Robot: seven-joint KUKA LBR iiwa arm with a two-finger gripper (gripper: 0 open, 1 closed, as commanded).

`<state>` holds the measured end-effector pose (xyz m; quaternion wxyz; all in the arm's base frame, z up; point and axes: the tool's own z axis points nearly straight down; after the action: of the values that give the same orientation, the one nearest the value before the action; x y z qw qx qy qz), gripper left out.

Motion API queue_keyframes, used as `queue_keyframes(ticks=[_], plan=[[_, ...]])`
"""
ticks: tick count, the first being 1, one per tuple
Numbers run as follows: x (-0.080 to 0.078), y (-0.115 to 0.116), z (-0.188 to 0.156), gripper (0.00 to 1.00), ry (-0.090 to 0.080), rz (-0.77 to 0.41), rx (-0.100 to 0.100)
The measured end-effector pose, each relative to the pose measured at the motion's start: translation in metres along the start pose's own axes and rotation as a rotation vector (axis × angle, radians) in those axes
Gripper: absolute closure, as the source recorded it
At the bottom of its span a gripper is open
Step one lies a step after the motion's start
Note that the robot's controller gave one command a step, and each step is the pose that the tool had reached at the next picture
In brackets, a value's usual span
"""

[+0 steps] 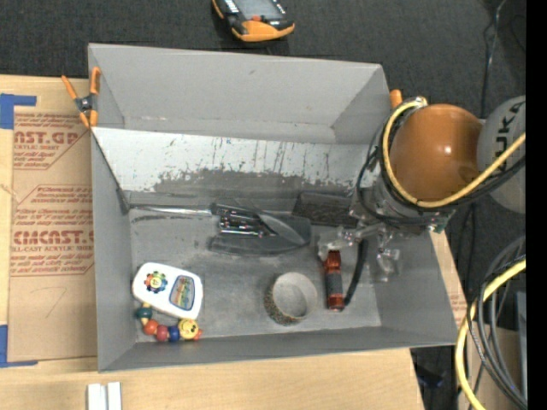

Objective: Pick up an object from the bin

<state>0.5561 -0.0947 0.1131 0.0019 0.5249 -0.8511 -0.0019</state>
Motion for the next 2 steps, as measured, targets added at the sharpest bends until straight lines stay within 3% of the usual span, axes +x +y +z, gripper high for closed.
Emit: queue_keyframes(ticks=[1, 2], plan=[[-0.004, -0.007, 0.044, 0.00, -0.007, 0.020, 0.008], [-0.020, 0.003, 0.044, 1.00, -0.005, -0.336, 0.009]])
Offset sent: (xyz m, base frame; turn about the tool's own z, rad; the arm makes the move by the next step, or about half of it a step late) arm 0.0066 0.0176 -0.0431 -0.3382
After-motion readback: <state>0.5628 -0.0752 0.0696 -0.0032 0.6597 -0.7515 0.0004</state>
